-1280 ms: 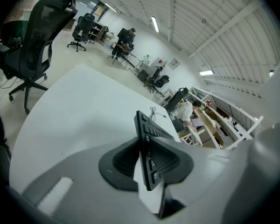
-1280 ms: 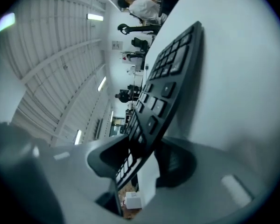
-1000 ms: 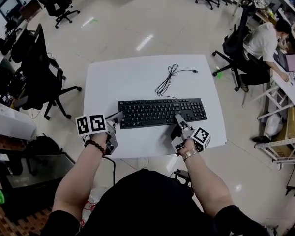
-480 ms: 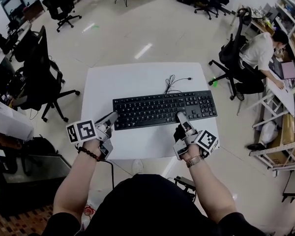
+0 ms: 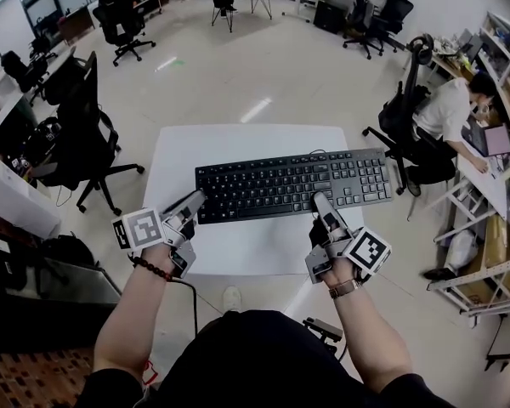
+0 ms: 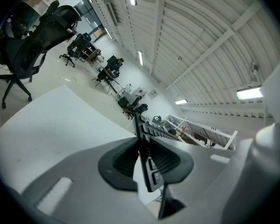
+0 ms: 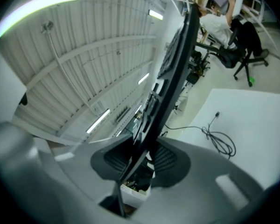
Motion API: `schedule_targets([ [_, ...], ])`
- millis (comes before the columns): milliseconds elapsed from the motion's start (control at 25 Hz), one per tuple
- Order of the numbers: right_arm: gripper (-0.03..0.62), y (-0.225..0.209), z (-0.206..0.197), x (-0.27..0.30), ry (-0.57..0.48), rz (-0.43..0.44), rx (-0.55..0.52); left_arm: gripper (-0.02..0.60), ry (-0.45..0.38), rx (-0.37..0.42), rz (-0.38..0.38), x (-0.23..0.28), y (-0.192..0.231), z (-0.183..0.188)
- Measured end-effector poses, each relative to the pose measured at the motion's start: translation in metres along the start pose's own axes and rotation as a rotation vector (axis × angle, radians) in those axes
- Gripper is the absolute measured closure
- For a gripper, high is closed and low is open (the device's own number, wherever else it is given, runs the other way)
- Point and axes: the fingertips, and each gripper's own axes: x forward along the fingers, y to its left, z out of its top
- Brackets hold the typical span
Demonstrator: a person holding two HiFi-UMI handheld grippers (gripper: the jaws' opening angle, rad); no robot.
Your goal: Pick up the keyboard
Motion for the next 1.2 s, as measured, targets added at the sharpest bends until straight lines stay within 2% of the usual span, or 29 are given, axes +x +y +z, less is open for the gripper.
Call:
schedule_targets([
  [560, 0.484, 0.038, 0.008, -0.023, -0.004, 0.065, -0.063, 0.497, -0.064, 0.046, -0.023, -0.023, -0.034, 0.002],
  [1200, 0.484, 0.047, 0.008, -0.027, -0.013, 0.07, -0.079, 0.497, -0.074, 0.06, -0.036, -0.026, -0.041, 0.008],
])
